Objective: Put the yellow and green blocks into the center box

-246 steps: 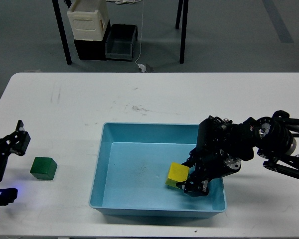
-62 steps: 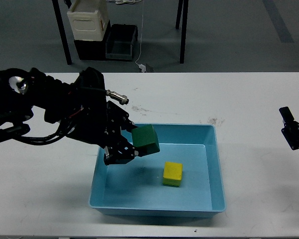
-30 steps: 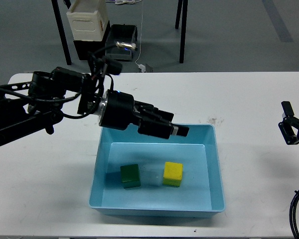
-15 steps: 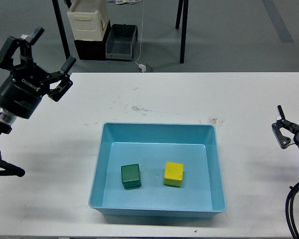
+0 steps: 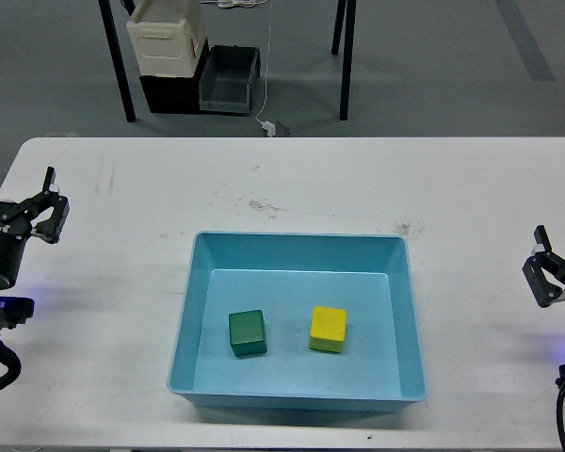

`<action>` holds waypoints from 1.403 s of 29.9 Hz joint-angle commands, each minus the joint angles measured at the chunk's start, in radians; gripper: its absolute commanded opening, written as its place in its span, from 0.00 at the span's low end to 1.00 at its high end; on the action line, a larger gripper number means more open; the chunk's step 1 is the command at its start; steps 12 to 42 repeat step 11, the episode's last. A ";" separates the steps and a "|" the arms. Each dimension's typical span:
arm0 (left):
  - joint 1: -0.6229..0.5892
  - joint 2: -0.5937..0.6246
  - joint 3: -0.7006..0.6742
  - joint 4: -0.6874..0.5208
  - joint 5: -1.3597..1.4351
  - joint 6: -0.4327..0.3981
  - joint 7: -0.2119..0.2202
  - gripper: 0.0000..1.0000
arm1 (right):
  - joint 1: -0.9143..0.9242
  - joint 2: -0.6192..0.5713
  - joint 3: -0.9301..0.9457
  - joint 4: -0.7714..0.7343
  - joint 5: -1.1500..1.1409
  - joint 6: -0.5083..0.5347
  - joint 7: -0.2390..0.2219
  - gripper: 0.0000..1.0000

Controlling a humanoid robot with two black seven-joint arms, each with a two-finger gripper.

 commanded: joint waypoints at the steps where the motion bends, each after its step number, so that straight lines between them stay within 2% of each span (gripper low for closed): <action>1: 0.051 0.007 0.000 -0.062 -0.037 -0.002 0.000 1.00 | -0.007 0.042 0.002 0.002 0.003 0.000 0.001 1.00; 10: 0.103 0.017 0.001 -0.077 -0.037 -0.009 0.000 1.00 | -0.017 0.051 0.002 0.002 0.002 0.003 0.003 1.00; 42: 0.103 0.021 0.001 -0.077 -0.037 -0.014 0.000 1.00 | -0.017 0.050 0.001 0.002 0.000 0.003 0.002 1.00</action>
